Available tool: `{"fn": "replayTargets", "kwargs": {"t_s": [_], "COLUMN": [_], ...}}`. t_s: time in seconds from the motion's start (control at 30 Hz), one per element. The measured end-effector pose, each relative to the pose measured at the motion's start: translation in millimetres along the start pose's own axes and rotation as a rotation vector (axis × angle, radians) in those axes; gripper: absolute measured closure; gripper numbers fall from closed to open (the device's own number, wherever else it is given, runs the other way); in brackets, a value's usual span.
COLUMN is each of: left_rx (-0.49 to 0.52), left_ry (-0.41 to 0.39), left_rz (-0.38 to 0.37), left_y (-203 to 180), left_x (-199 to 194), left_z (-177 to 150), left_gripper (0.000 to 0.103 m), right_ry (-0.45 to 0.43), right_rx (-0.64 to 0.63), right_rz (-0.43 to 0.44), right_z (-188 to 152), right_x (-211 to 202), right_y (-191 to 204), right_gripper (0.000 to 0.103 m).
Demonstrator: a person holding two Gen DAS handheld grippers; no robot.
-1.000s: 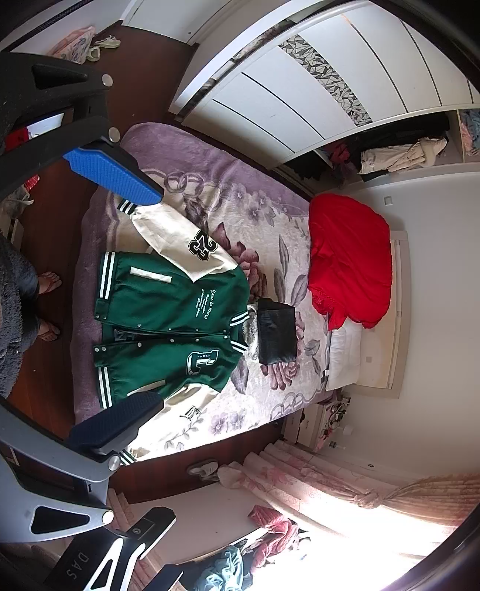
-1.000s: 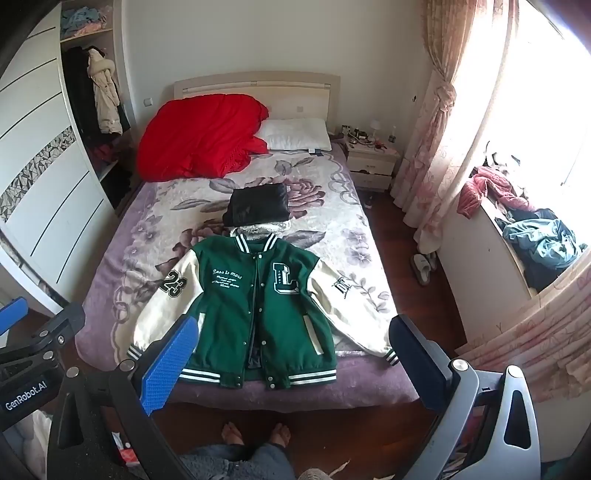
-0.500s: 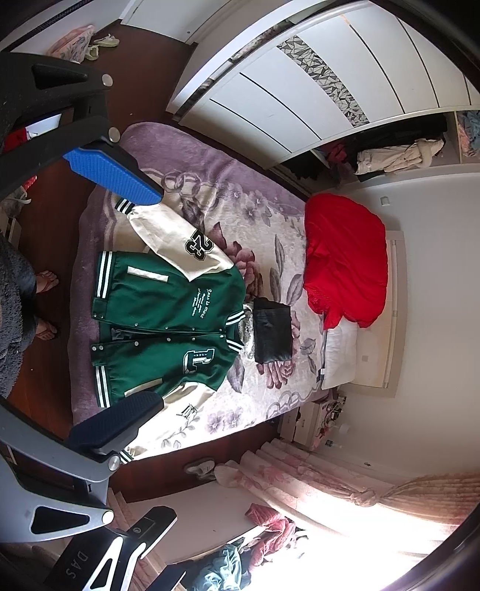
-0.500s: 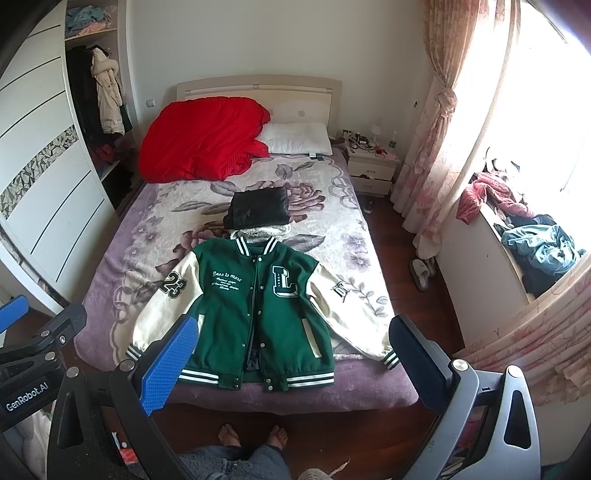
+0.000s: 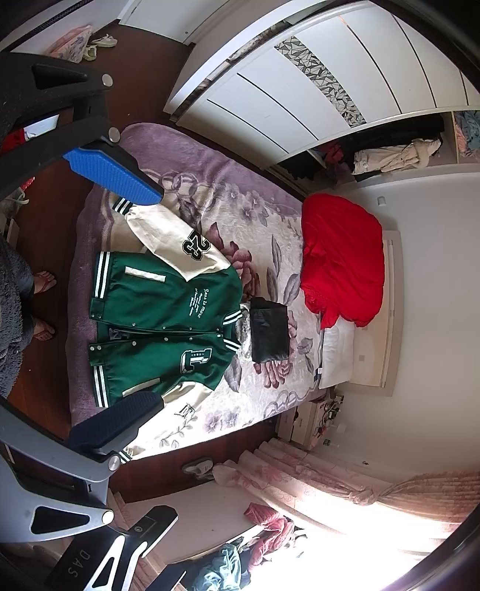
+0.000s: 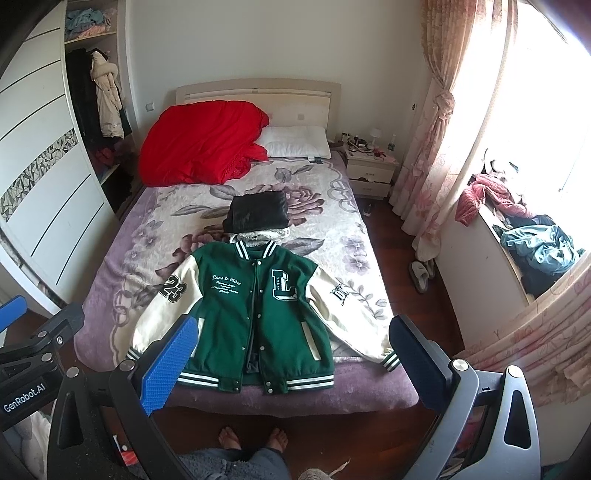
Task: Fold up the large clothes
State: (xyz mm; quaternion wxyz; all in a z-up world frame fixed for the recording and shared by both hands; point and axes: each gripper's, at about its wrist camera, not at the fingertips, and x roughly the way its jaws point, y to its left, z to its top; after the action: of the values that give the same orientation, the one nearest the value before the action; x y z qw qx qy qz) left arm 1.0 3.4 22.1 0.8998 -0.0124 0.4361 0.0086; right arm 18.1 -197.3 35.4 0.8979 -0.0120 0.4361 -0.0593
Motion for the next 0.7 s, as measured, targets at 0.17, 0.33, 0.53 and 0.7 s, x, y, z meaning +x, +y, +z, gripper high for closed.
{"fn": "replayTargets", "kwargs": {"t_s": [0.17,0.33,0.53,0.7], "left_rx": [0.004,0.004,0.004,0.005], "left_ry": [-0.007,-0.008,-0.01,-0.01], "left_rz": [0.0,0.001,0.0,-0.001], "left_y": [-1.7,-3.0,-4.9,-4.3], "left_x": [-2.7,-1.8,-1.6,-1.5], "left_z": [2.9,2.3,2.2,1.6], "left_gripper": [0.0,0.0,0.0,0.0], "right_ry": [-0.004,-0.009,-0.01,-0.012], "right_rx": [0.001,0.005,0.005,0.006], "right_rz": [0.002,0.002,0.002,0.002], "right_z": [5.3,14.0,7.3,6.0], "right_x": [-8.1,-11.5,-11.0,-10.9], "right_y": [-6.2,-10.4,-11.4,-10.8], "right_gripper": [0.0,0.0,0.0,0.0]}}
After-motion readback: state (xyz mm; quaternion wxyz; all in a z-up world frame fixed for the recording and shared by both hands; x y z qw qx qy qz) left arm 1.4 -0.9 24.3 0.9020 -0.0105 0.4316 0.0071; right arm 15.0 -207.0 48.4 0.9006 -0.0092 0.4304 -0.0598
